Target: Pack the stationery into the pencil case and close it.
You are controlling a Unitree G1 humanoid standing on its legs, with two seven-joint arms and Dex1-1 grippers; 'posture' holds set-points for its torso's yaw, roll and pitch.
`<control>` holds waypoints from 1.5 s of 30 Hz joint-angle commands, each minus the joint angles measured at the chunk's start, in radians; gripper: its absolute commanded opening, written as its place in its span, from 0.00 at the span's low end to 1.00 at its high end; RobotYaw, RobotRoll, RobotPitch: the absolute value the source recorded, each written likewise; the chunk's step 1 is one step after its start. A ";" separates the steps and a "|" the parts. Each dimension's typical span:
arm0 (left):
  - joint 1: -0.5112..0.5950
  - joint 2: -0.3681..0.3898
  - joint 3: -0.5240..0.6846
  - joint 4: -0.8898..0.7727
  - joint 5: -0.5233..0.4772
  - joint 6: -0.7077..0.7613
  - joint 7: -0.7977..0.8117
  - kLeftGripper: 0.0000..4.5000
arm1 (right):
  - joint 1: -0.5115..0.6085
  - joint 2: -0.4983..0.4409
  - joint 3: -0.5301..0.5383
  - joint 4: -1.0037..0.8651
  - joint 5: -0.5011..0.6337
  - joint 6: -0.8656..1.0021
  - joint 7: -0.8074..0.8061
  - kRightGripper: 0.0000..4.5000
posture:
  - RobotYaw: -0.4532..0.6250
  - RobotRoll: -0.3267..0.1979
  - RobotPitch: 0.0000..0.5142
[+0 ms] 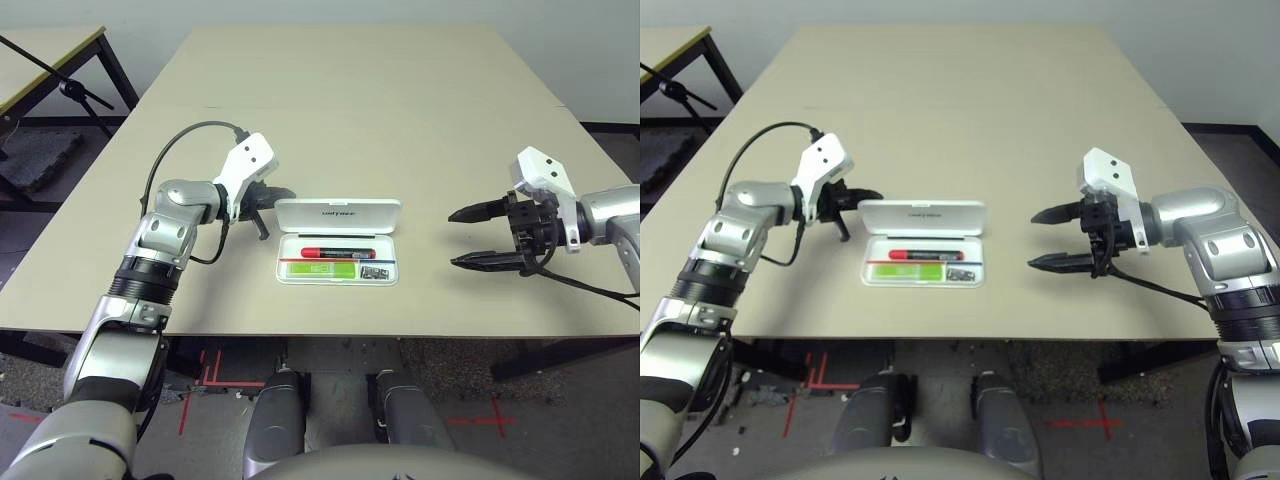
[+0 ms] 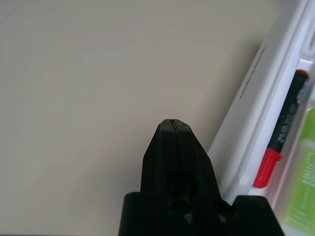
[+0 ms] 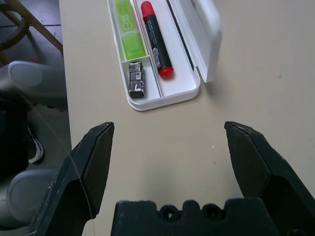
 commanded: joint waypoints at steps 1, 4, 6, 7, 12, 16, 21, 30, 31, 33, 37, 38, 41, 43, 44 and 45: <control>0.047 0.024 -0.027 -0.107 -0.041 0.043 -0.073 0.00 | 0.007 0.003 0.019 -0.001 -0.013 -0.012 0.001 1.00 | 0.41 0.62 0.14; 0.084 0.031 -0.058 -0.193 -0.058 0.073 -0.110 0.00 | 0.007 0.003 0.020 0.005 -0.019 -0.018 0.002 1.00 | 0.41 0.62 0.14; 0.110 0.024 -0.092 -0.239 -0.054 0.089 -0.116 0.00 | 0.007 0.005 0.022 0.008 -0.023 -0.022 0.001 1.00 | 0.41 0.62 0.14; 0.120 0.015 -0.110 -0.248 -0.044 0.091 -0.109 0.00 | 0.007 0.005 0.024 0.008 -0.025 -0.024 -0.001 1.00 | 0.41 0.62 0.14; 0.137 -0.028 -0.177 -0.265 -0.012 0.097 -0.073 0.00 | 0.008 0.006 0.029 0.007 -0.029 -0.028 -0.005 1.00 | 0.41 0.62 0.14; 0.122 -0.054 -0.199 -0.260 -0.007 0.104 -0.055 0.00 | 0.006 0.007 0.033 0.009 -0.035 -0.032 -0.006 1.00 | 0.41 0.62 0.14; 0.125 -0.052 -0.232 -0.254 0.018 0.086 -0.049 0.00 | 0.009 0.004 0.035 0.007 -0.041 -0.034 -0.008 1.00 | 0.40 0.62 0.13; 0.135 -0.047 -0.264 -0.251 0.046 0.119 -0.034 0.00 | 0.012 0.006 0.038 0.011 -0.045 -0.041 -0.012 1.00 | 0.40 0.62 0.14; 0.135 -0.046 -0.266 -0.247 0.051 0.124 -0.030 0.00 | 0.012 0.008 0.039 0.011 -0.046 -0.042 -0.013 1.00 | 0.40 0.62 0.14; 0.137 -0.044 -0.267 -0.235 0.059 0.127 -0.023 0.00 | 0.012 0.012 0.042 0.014 -0.048 -0.043 -0.016 1.00 | 0.40 0.62 0.14; 0.152 -0.033 -0.270 -0.244 0.057 0.137 -0.027 0.00 | 0.018 0.017 0.044 0.009 -0.049 -0.042 -0.020 1.00 | 0.40 0.62 0.15; 0.156 -0.031 -0.272 -0.248 0.057 0.139 -0.028 0.00 | 0.019 0.018 0.045 0.008 -0.050 -0.041 -0.020 1.00 | 0.40 0.62 0.15; 0.167 -0.024 -0.280 -0.258 0.056 0.146 -0.034 0.00 | 0.017 0.021 0.047 0.008 -0.052 -0.040 -0.019 1.00 | 0.40 0.62 0.15; 0.172 -0.015 -0.288 -0.260 0.063 0.145 -0.037 0.00 | 0.015 0.023 0.049 0.008 -0.053 -0.039 -0.020 1.00 | 0.40 0.62 0.15; 0.175 -0.013 -0.287 -0.258 0.067 0.141 -0.032 0.00 | 0.014 0.025 0.049 0.009 -0.054 -0.040 -0.020 1.00 | 0.40 0.62 0.15; 0.176 -0.013 -0.285 -0.256 0.069 0.138 -0.027 0.00 | 0.013 0.027 0.050 0.009 -0.054 -0.040 -0.021 1.00 | 0.40 0.62 0.15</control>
